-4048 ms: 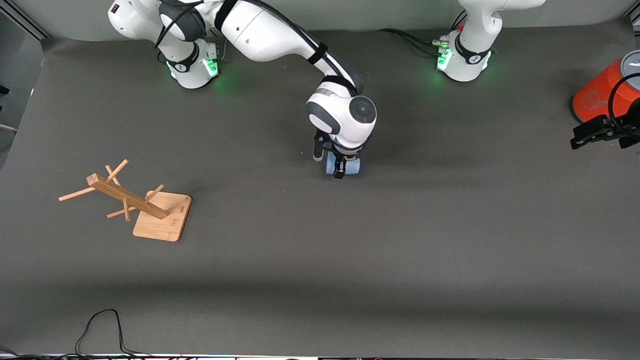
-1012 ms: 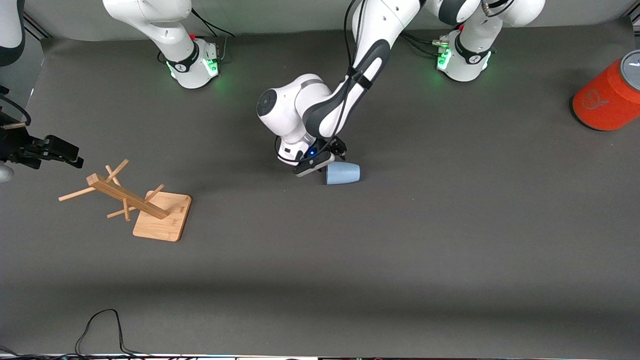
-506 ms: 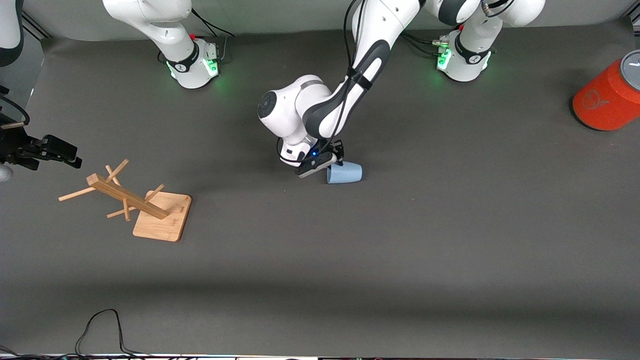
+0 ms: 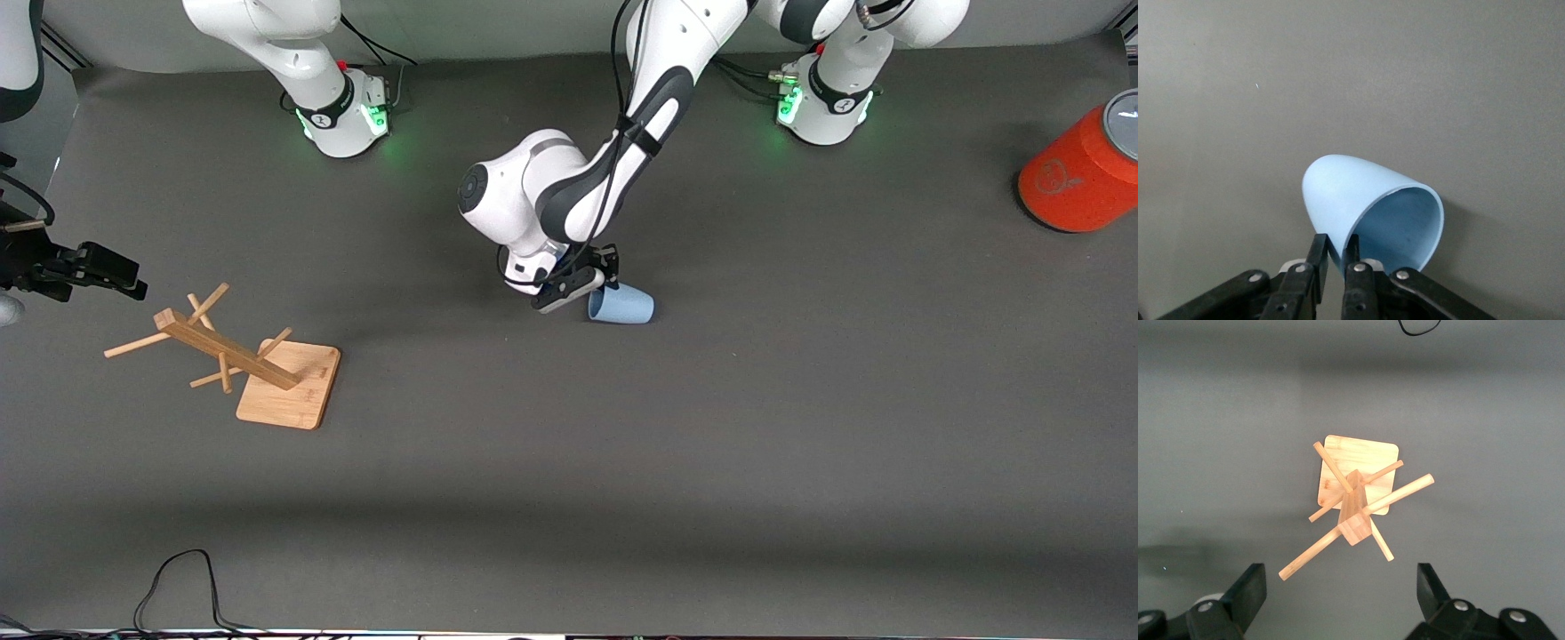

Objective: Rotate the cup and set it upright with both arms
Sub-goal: 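Grasp the cup's rim with the left gripper, then rotate the cup upright with the left gripper and set it down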

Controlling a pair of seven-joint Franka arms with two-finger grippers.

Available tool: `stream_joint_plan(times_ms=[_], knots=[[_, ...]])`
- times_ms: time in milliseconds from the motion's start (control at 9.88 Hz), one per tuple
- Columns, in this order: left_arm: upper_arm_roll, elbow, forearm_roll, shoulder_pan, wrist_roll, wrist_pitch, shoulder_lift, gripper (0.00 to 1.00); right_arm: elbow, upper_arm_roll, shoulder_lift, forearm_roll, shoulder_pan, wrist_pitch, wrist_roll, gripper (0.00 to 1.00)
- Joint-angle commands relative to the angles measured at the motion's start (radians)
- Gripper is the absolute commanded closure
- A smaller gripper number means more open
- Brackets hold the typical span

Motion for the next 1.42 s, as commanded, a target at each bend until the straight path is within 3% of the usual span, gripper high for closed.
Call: stream_joint_plan(times_ms=[0, 405, 708, 1012, 1315], knots=[[0.010, 0.061, -0.012, 0.001, 0.062, -0.066, -0.010, 1.00, 0.002, 0.002, 0.002, -0.007, 0.008, 0.010, 0.024, 0.00], [0.009, 0.102, -0.075, 0.085, 0.233, -0.157, -0.069, 1.00, 0.010, 0.002, 0.008, -0.005, 0.007, 0.010, 0.023, 0.00], [0.009, 0.083, -0.182, 0.287, 0.459, -0.209, -0.233, 1.00, 0.019, 0.004, 0.016, -0.004, 0.008, 0.013, 0.023, 0.00], [0.009, -0.004, -0.313, 0.528, 0.679, -0.174, -0.393, 1.00, 0.022, 0.002, 0.018, -0.005, 0.007, 0.011, 0.023, 0.00], [0.009, -0.142, -0.502, 0.598, 0.774, -0.084, -0.445, 1.00, 0.020, 0.004, 0.019, -0.005, 0.007, 0.011, 0.023, 0.00]])
